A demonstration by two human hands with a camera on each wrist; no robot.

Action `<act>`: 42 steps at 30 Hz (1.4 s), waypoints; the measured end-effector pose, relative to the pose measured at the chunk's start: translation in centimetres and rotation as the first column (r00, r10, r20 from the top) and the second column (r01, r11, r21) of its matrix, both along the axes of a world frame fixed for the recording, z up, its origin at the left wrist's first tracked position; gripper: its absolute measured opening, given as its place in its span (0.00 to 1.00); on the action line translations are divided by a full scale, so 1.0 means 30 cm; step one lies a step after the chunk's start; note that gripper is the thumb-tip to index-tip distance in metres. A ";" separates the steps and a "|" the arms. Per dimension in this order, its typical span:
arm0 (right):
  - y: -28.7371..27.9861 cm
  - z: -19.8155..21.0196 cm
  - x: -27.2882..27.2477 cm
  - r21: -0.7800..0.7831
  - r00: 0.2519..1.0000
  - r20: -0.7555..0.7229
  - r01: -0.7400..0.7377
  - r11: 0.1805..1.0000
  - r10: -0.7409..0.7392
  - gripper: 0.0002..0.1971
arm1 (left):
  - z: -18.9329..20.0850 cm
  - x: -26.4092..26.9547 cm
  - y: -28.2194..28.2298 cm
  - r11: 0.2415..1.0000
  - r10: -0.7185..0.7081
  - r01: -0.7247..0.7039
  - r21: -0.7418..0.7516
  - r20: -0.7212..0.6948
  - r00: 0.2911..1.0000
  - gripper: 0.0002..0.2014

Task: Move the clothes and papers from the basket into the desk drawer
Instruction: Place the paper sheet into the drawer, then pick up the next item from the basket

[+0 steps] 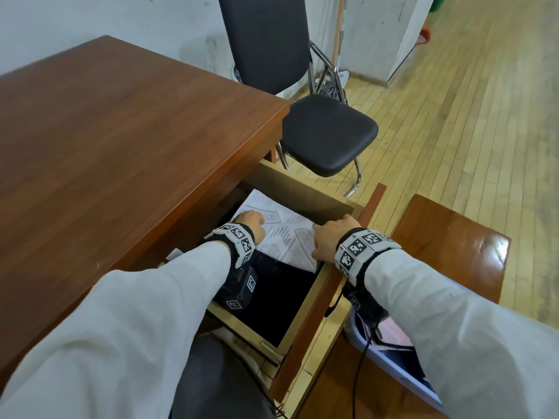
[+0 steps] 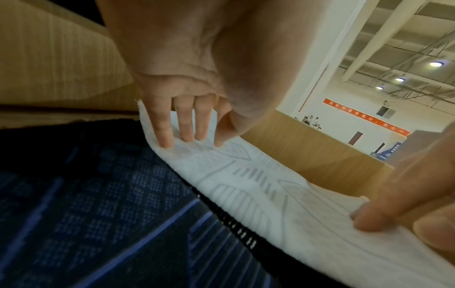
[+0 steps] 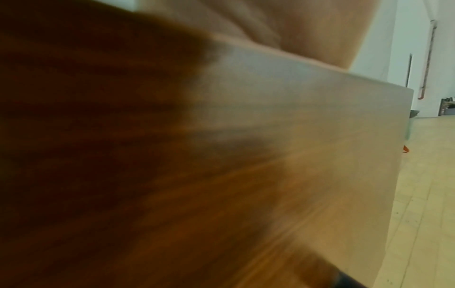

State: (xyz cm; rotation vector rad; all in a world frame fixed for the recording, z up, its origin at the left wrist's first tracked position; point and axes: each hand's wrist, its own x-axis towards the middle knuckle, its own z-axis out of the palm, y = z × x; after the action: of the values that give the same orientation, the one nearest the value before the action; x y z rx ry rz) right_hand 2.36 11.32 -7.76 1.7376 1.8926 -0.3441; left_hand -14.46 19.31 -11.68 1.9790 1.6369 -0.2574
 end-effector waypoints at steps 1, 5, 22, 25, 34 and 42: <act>-0.001 0.000 0.002 0.000 1.000 -0.001 0.000 1.000 0.000 0.15 | 0.006 0.001 -0.001 1.000 0.021 -0.021 -0.004 0.008 1.000 0.16; 0.011 -0.005 0.013 0.012 0.998 -0.061 0.004 1.000 -0.004 0.16 | 0.041 0.001 -0.015 0.998 0.063 -0.063 -0.031 0.011 0.998 0.20; -0.238 0.218 0.195 0.206 0.664 -0.669 0.596 0.776 -0.333 0.12 | 0.277 0.191 -0.337 0.994 0.086 -0.105 0.022 0.414 0.906 0.12; -0.344 0.197 0.225 0.103 0.671 -0.600 0.604 0.790 -0.435 0.12 | 0.280 0.218 -0.396 0.992 0.119 -0.124 -0.022 0.487 0.865 0.12; -0.506 -0.006 0.222 -0.088 0.712 -0.379 0.608 0.789 -0.591 0.26 | 0.310 0.269 -0.543 0.873 0.442 -0.157 -0.462 0.612 0.656 0.18; -0.517 -0.047 0.206 -0.129 0.785 -0.225 0.564 0.816 -0.578 0.16 | 0.304 0.253 -0.564 0.810 0.530 -0.135 -0.571 0.611 0.588 0.20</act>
State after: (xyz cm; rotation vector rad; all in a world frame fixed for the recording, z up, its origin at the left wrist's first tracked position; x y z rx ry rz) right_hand 8.55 -4.20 -9.18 2.2978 1.4395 -0.8773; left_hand -6.87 2.40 -2.55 1.0922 1.1862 0.2857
